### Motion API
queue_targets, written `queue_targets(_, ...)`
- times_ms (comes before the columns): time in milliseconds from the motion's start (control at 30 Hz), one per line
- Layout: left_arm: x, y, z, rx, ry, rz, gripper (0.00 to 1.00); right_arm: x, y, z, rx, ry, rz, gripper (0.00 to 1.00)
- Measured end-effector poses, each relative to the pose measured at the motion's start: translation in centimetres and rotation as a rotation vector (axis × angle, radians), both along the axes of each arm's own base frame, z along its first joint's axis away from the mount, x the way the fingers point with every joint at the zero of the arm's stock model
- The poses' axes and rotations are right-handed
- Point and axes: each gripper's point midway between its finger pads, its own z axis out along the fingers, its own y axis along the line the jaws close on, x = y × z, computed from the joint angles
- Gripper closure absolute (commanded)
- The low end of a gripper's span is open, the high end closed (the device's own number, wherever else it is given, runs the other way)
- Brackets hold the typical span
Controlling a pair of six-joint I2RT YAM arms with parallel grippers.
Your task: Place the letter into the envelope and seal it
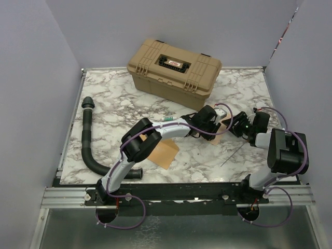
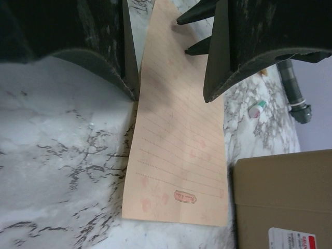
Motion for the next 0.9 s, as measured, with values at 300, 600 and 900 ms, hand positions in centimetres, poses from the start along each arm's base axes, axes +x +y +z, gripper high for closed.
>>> queue_targets(300, 0.0, 0.1, -0.1, 0.01, 0.004, -0.002, 0.68, -0.2, 1.6, 0.0, 0.139, -0.011, 0.019, 0.46)
queue_targets(600, 0.0, 0.1, -0.1, 0.014, 0.003, -0.002, 0.68, 0.1, 1.9, -0.4, 0.153, -0.023, 0.051, 0.54)
queue_targets(900, 0.0, 0.2, -0.1, 0.014, 0.002, -0.004, 0.68, 1.0, 1.7, -0.7, 0.117, -0.049, 0.093, 0.74)
